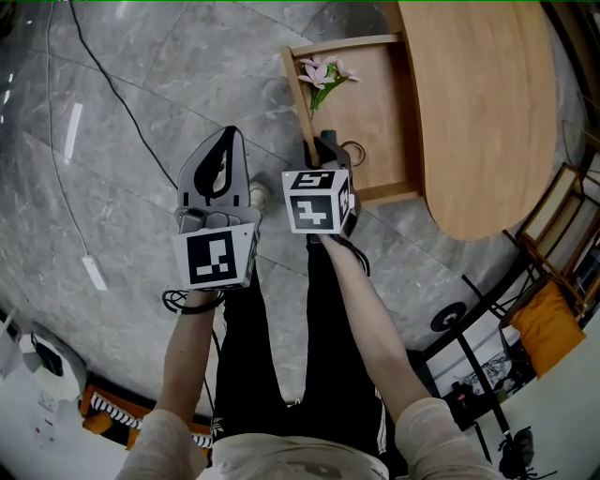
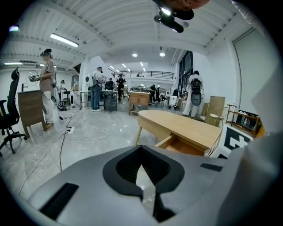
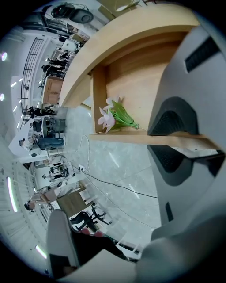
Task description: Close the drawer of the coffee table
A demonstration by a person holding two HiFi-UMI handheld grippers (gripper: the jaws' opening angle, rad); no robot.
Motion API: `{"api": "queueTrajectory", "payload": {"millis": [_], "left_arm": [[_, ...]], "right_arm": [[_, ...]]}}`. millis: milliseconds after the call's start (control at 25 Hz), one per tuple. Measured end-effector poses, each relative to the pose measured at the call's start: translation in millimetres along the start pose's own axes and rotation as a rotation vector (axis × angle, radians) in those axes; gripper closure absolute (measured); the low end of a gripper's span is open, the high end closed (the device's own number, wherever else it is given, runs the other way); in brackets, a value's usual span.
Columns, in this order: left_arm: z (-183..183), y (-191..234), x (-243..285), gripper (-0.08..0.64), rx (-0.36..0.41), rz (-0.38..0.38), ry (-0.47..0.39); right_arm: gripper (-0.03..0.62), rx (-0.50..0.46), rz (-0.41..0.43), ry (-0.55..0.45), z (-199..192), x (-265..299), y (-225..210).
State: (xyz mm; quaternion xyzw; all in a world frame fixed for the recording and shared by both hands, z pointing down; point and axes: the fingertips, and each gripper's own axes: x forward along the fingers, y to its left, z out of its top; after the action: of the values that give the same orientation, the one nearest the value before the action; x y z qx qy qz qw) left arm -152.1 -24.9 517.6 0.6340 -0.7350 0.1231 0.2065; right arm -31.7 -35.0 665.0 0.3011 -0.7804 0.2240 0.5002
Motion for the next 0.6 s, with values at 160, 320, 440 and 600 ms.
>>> {"api": "queueTrajectory", "payload": {"millis": [160, 320, 440, 600], "left_arm": [[10, 0, 3, 0.551, -0.003, -0.001, -0.003], [25, -8, 7, 0.551, 0.019, -0.019, -0.012], [32, -13, 10, 0.551, 0.022, -0.025, -0.022], [34, -17, 11, 0.551, 0.025, -0.034, -0.004]], "right_arm": [[0.523, 0.006, -0.001, -0.009, 6, -15, -3], [0.524, 0.009, 0.001, -0.013, 11, -26, -7], [0.524, 0.002, 0.005, -0.004, 11, -27, -8], [0.525, -0.006, 0.006, 0.010, 7, -28, -8]]}}
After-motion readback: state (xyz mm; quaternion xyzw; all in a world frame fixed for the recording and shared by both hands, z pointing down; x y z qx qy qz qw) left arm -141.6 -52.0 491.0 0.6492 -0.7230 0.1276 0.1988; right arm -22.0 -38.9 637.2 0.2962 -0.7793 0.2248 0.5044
